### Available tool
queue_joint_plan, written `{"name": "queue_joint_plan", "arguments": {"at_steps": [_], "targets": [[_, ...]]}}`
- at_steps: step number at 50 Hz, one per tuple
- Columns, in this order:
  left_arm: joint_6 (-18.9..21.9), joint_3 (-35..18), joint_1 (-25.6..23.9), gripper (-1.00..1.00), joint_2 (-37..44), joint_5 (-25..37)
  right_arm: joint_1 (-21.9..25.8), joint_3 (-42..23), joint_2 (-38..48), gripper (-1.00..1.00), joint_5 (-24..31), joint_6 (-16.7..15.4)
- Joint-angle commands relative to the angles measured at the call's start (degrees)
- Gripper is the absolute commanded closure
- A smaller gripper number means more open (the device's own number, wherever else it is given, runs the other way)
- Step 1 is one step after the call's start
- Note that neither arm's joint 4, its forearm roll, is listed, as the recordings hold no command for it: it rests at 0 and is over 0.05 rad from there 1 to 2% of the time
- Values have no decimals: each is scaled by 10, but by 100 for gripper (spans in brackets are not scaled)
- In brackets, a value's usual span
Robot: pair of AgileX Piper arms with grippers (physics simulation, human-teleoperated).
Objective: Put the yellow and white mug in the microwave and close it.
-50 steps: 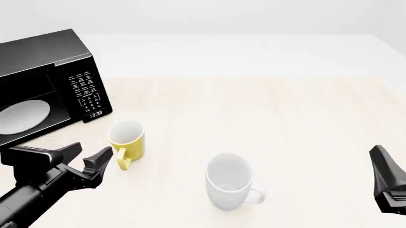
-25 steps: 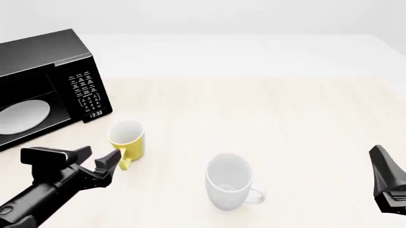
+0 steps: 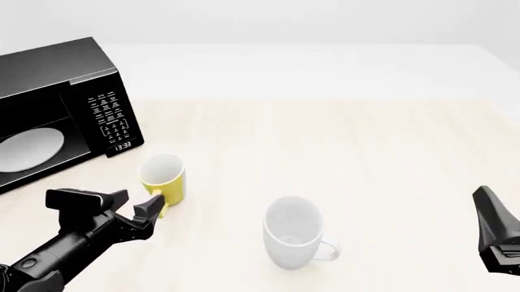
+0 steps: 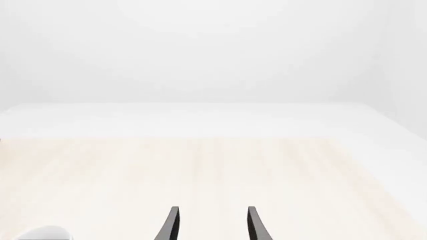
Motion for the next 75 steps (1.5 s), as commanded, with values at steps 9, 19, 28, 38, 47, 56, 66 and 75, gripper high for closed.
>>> {"name": "queue_joint_plan", "arguments": {"at_steps": [9, 19, 28, 38, 47, 56, 66, 75], "targets": [[-21, -6, 7, -100, 86, -53, 1, 1, -1, -100, 0, 0], [-37, -15, 2, -100, 135, -75, 1, 1, -1, -100, 0, 0], [-48, -22, -5, -100, 159, -85, 1, 1, -1, -100, 0, 0], [-57, -27, -14, -100, 173, -89, 1, 1, -1, -100, 0, 0], [-64, -31, -14, -100, 195, -99, 1, 1, 0, -100, 0, 0], [-52, -17, -5, 100, 126, -76, 1, 1, 0, -100, 0, 0], [-18, 8, 5, 100, 18, -37, 1, 1, 0, -100, 0, 0], [10, 24, 15, 100, -94, 24, 1, 1, 0, -100, 0, 0]]}}
